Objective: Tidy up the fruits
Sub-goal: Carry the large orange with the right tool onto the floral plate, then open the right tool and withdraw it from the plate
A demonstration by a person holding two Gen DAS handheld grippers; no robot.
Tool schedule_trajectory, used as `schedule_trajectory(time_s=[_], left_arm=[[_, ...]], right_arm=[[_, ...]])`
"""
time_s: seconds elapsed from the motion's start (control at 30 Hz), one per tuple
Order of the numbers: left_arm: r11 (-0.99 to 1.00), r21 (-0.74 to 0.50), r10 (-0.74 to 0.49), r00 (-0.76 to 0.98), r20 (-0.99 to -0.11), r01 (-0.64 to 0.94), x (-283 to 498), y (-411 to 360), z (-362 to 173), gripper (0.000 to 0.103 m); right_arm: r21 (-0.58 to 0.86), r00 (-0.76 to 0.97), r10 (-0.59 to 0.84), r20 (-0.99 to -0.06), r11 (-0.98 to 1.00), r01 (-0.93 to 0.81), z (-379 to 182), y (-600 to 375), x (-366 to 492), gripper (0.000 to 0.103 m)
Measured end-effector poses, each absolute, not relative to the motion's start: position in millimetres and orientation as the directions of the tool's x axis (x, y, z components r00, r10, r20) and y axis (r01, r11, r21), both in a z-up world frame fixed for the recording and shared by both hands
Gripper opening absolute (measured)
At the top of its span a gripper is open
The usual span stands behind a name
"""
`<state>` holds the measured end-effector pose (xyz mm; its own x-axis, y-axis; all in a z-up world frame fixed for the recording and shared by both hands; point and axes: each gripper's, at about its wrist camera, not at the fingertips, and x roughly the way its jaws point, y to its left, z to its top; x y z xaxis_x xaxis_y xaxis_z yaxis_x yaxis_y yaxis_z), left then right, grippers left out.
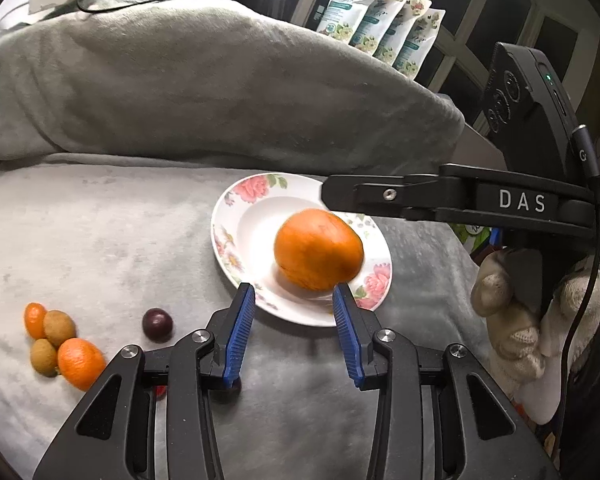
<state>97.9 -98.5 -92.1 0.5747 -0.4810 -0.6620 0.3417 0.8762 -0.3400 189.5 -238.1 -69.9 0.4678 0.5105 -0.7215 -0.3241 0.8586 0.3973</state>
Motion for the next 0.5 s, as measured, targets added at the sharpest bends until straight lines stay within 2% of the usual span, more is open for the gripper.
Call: schedule_trajectory(time_s=[0.13, 0.2, 0.5], left_arm=[[0.88, -0.331, -0.474, 0.589, -0.655, 0.341, 94, -94, -88, 0.038], [0.881, -0.329, -0.472, 0.597, -0.649, 0.339, 92, -93, -86, 0.038], [0.907, -0.287, -0.421, 0.643, -0.64, 0.308, 87, -69, -80, 0.05]], right_arm=[[0.383, 0.493, 0.499, -0.713, 0.866, -0.323, -65, -241, 185, 0.067], [0.377, 0.503, 0.495, -0.709, 0.868, -0.322, -64, -242, 183, 0.071], [0.338, 0.562, 0.476, -0.676, 0.879, -0.337, -56, -241, 168, 0.081]])
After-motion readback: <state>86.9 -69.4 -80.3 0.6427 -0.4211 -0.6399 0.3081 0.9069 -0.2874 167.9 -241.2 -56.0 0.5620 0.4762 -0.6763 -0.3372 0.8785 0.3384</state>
